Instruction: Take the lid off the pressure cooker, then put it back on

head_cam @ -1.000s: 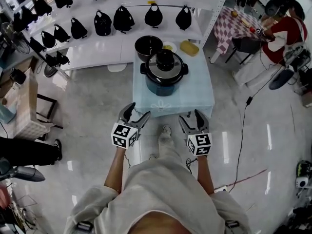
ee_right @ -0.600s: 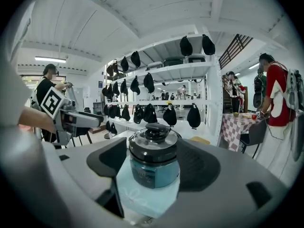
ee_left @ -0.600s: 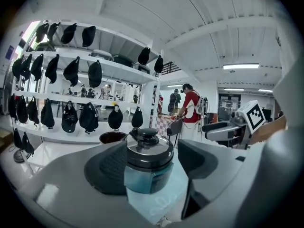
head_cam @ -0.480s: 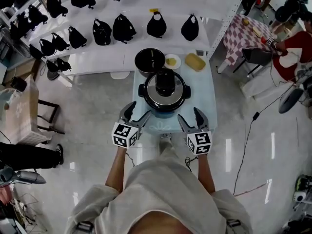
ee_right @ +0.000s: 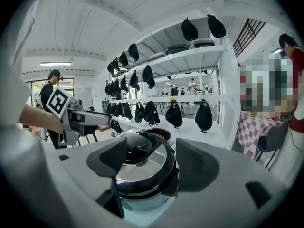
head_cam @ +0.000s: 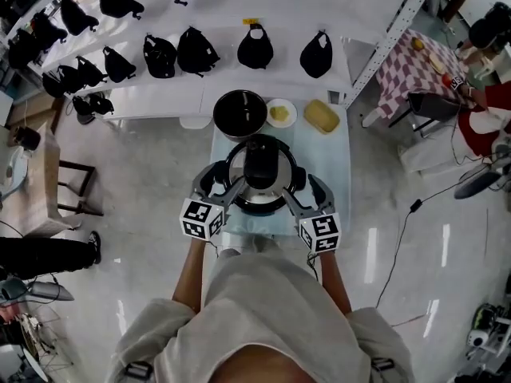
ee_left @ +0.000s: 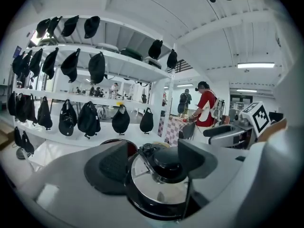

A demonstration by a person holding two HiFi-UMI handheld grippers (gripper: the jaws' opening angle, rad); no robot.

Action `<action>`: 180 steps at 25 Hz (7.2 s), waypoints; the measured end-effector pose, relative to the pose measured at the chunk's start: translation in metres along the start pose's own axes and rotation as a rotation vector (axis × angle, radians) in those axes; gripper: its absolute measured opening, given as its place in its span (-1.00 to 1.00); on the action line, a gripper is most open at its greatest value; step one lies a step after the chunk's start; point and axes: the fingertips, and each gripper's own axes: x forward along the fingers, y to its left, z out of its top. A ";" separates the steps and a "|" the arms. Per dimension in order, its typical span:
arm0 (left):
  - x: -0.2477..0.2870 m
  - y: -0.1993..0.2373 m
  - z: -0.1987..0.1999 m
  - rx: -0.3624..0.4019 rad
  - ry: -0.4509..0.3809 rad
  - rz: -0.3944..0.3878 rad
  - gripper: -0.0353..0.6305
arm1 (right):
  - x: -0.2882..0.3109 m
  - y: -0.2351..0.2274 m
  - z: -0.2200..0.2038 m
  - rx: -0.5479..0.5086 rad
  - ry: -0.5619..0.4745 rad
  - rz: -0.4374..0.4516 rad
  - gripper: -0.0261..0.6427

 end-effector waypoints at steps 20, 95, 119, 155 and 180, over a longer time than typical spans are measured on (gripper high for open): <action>0.019 0.079 0.003 -0.014 0.032 -0.119 0.04 | 0.080 0.049 0.003 -0.030 0.122 0.005 0.00; 0.011 0.123 0.003 -0.065 -0.005 -0.137 0.04 | 0.134 0.087 -0.046 -0.716 1.037 0.663 -0.11; 0.014 0.116 0.011 -0.042 -0.010 -0.168 0.04 | 0.138 0.072 -0.043 -0.324 1.083 0.328 -0.11; 0.081 -0.079 0.027 0.131 0.038 -0.617 0.04 | -0.087 -0.070 -0.053 0.086 0.985 -0.099 -0.11; 0.083 -0.077 0.024 0.177 0.110 -0.515 0.04 | -0.019 -0.137 -0.259 0.259 1.023 -0.178 -0.11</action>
